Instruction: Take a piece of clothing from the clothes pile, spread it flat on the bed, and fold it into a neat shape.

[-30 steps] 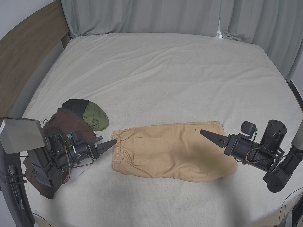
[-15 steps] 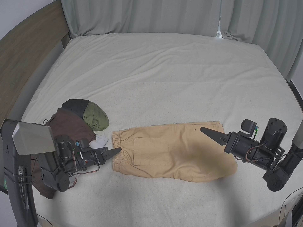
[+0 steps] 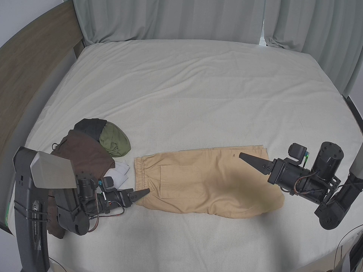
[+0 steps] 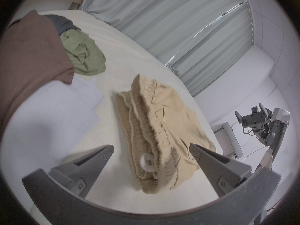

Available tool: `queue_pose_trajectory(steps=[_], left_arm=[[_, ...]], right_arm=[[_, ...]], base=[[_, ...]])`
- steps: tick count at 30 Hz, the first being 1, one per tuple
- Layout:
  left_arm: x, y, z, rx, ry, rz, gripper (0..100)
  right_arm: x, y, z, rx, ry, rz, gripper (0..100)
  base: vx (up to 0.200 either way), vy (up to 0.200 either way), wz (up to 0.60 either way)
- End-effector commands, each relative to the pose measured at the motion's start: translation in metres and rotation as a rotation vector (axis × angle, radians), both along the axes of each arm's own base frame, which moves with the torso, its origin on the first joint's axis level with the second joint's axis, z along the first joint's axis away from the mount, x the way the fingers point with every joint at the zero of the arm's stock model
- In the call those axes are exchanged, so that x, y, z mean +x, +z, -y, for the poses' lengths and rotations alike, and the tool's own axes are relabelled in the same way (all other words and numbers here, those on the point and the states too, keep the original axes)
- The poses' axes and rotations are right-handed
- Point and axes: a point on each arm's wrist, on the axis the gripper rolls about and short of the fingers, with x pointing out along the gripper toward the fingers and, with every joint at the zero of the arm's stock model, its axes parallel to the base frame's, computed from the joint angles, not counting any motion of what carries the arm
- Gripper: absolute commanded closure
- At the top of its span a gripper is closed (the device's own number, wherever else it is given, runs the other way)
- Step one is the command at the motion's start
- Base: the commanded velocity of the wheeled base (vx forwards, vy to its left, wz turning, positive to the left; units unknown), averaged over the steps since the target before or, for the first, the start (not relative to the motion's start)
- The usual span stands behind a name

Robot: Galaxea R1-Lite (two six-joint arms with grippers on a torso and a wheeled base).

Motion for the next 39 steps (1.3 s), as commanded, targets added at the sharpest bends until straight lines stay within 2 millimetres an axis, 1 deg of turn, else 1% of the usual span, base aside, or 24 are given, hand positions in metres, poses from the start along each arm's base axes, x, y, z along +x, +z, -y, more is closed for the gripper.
queue_pose_trajectory(steps=[1, 7, 11, 19, 20, 21, 26, 27, 28, 35, 39], left_arm=[[-0.009, -0.014, 0.005, 0.011, -0.019, -0.062, 0], [-0.02, -0.018, 0.015, 0.018, -0.057, -0.097, 0], [-0.021, -0.019, 0.021, 0.015, -0.072, -0.104, 0], [-0.014, -0.013, 0.027, -0.044, -0.059, -0.115, 0], [-0.006, -0.006, 0.028, -0.063, -0.054, -0.078, 0], [-0.005, -0.001, 0.028, -0.068, -0.053, -0.067, 0], [-0.003, 0.006, 0.029, -0.095, -0.044, -0.065, 0], [0.0, 0.012, 0.028, -0.114, -0.035, -0.057, 0], [0.0, 0.013, 0.028, -0.123, -0.032, -0.059, 0], [0.001, 0.013, 0.03, -0.146, -0.033, -0.082, 0], [0.006, 0.015, 0.033, -0.168, -0.031, -0.078, 0]], right_arm=[[0.0, -0.001, -0.001, -0.002, 0.004, -0.004, 0], [-0.001, -0.002, -0.002, -0.002, 0.007, -0.005, 0], [-0.001, -0.002, -0.003, -0.004, 0.009, -0.007, 0], [0.0, -0.007, -0.003, -0.022, 0.011, -0.013, 0], [0.001, -0.011, -0.004, -0.034, 0.01, -0.019, 0], [0.001, -0.011, -0.004, -0.034, 0.01, -0.021, 0], [0.001, -0.011, -0.004, -0.035, 0.012, -0.018, 0], [0.001, -0.011, -0.005, -0.036, 0.014, -0.02, 0], [0.001, -0.011, -0.005, -0.036, 0.014, -0.02, 0], [0.0, -0.012, -0.006, -0.036, 0.02, -0.021, 0], [0.0, -0.012, -0.006, -0.036, 0.02, -0.021, 0]], base=[[0.0, 0.0, 0.0], [0.0, 0.0, 0.0], [0.0, 0.0, 0.0], [0.0, 0.0, 0.0], [0.0, 0.0, 0.0], [0.0, 0.0, 0.0], [0.0, 0.0, 0.0], [0.0, 0.0, 0.0], [0.0, 0.0, 0.0], [0.0, 0.0, 0.0], [0.0, 0.0, 0.0]])
